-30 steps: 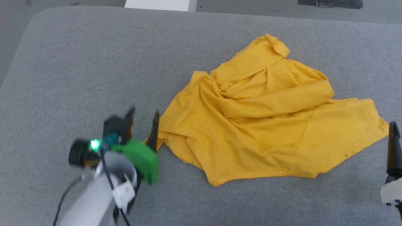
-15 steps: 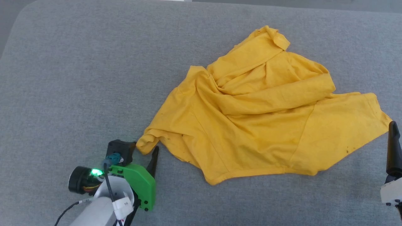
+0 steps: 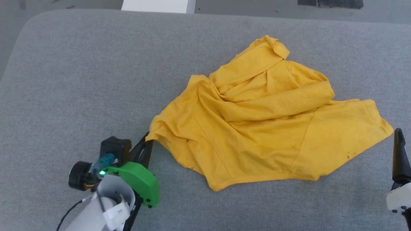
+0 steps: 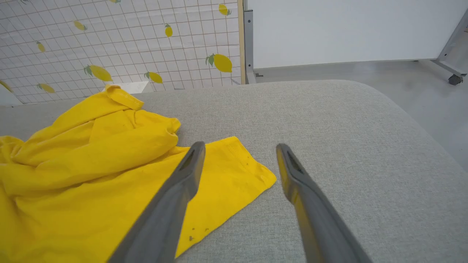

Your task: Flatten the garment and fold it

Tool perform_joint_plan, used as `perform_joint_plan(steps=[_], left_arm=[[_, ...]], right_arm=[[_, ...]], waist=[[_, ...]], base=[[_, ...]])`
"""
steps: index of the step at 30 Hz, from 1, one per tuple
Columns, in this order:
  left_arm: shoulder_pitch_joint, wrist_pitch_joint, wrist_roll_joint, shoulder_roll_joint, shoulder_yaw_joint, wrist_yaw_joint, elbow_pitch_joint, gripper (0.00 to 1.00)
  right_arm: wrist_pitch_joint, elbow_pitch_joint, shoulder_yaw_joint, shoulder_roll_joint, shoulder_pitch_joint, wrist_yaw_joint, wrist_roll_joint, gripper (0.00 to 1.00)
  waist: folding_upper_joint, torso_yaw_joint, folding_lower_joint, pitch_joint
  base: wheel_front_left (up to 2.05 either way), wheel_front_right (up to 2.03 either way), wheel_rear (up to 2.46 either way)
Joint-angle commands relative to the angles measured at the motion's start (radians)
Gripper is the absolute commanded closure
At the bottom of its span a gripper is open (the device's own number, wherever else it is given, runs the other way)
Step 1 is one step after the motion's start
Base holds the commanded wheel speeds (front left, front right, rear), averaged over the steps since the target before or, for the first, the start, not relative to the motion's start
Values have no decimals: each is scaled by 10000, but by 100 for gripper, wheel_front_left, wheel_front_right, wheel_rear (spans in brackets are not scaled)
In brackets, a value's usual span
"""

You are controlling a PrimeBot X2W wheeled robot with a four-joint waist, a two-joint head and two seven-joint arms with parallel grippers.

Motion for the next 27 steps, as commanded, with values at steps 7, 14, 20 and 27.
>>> perform_joint_plan(steps=[7, 14, 20, 27], left_arm=[[2261, -221, -448, 1163, 1662, 1726, -1982, 100], [3934, -540, -884, 1656, 2596, 2322, -2887, 100], [3742, -618, -793, 1531, 2469, 2330, -3179, 100], [2945, -574, -579, 1377, 2139, 2127, -3112, 100]], right_arm=[[-13, 165, -33, 3, 343, -13, 75, 0], [256, 406, 7, 3, 554, -13, 3, 0], [1320, 65, 410, 3, 182, -13, -750, 0], [2702, 123, 758, -468, -872, -13, -1157, 0]], waist=[[0, 143, 0, -430], [0, 254, 0, -530], [0, 340, 0, -230], [0, 501, 0, 477]], base=[[0, 0, 0], [0, 0, 0], [0, 0, 0], [0, 0, 0]])
